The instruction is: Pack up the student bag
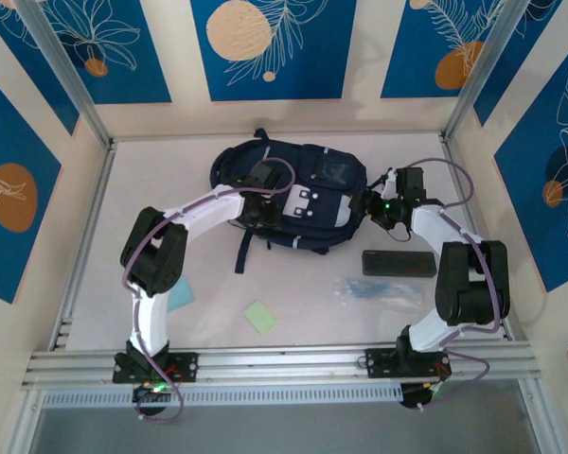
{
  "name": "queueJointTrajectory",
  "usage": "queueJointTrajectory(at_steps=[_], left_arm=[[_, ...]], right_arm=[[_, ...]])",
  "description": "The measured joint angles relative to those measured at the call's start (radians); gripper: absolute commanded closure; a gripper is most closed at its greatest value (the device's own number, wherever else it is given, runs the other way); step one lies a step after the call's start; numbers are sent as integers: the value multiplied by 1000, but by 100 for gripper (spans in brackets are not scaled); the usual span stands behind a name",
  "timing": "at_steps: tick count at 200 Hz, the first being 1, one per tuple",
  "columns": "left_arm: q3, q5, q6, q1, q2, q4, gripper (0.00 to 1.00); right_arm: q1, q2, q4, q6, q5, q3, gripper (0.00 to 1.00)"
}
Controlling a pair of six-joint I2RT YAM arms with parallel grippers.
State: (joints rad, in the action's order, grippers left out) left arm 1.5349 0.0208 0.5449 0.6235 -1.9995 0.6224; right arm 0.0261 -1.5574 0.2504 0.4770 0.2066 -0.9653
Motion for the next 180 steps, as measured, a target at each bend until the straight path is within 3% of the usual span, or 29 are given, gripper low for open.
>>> queueJointTrajectory(at_steps=[38, 94, 180], left_arm=[[-3, -18, -80, -25, 9, 18, 53], [-117, -46, -66, -129, 138, -60, 45], [-129, -319, -224, -128, 119, -137, 58]], right_arm=[[119, 16, 44, -41, 4, -107, 28], [273, -39, 57, -45, 7, -179, 29], [255, -49, 85, -12, -43, -177, 29]])
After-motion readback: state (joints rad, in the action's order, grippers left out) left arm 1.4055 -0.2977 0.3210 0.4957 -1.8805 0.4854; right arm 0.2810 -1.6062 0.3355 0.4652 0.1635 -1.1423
